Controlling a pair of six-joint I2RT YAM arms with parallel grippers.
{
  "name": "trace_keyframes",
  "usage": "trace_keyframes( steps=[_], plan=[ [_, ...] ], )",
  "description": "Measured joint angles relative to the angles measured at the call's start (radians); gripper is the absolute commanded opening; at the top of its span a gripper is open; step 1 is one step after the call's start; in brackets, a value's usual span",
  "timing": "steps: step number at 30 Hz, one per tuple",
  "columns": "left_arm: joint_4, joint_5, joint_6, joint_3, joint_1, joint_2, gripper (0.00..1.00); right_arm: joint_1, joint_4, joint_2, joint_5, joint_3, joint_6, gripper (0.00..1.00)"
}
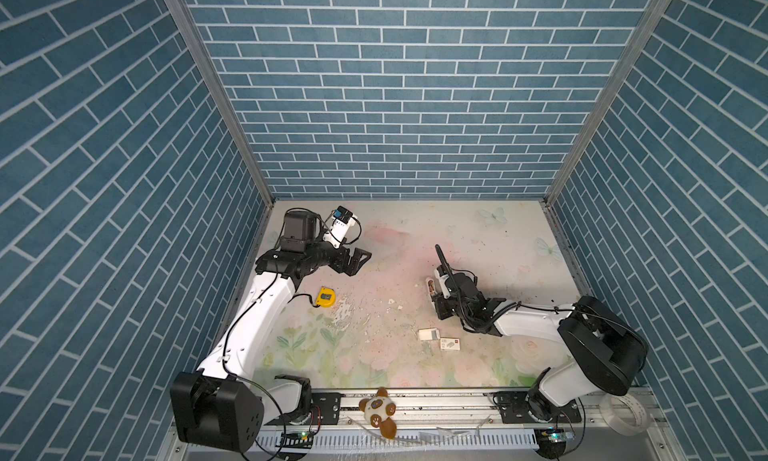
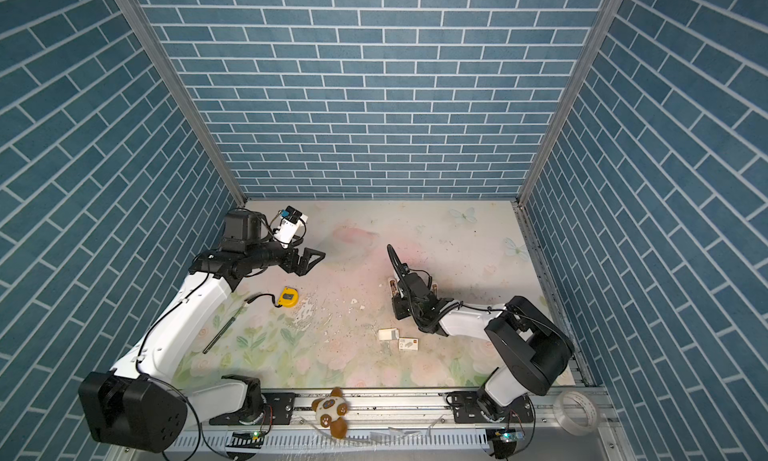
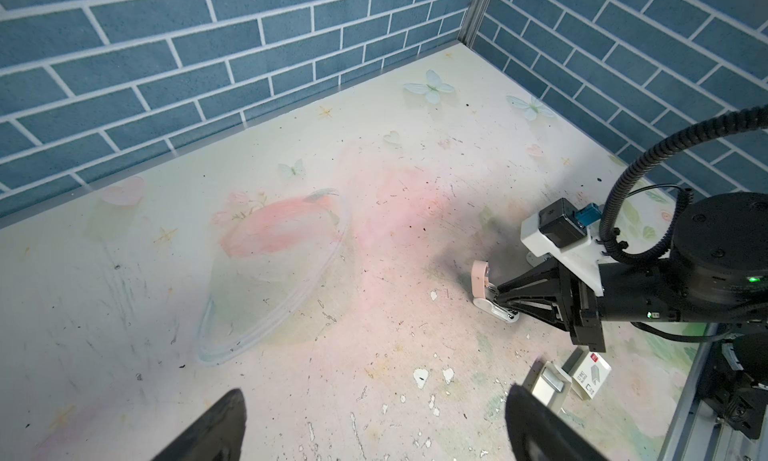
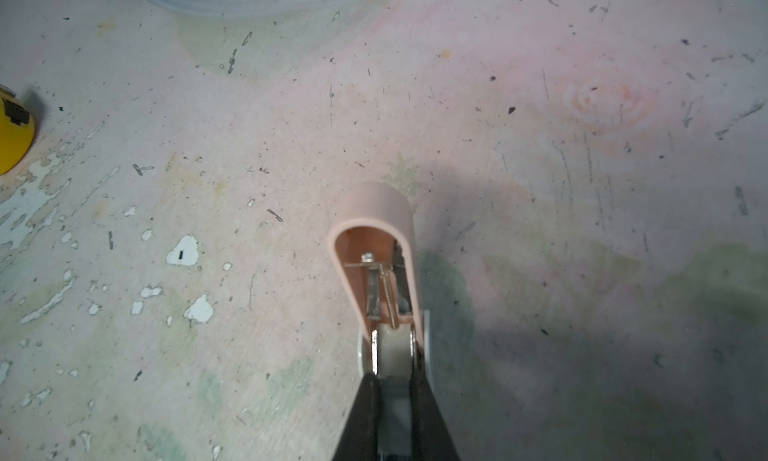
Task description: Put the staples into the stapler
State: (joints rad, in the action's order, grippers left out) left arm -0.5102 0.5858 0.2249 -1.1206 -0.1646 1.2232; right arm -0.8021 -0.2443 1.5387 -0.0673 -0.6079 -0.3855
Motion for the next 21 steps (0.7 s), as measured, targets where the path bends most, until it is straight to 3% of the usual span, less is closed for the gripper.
trace_keyframes(
  steps=[21],
  plan=[
    [0.008, 0.001, 0.0, 0.007, 0.001, 0.0, 0.98, 0.0, -0.038, -0.007, 0.0, 0.027, -0.009, 0.1]
  ],
)
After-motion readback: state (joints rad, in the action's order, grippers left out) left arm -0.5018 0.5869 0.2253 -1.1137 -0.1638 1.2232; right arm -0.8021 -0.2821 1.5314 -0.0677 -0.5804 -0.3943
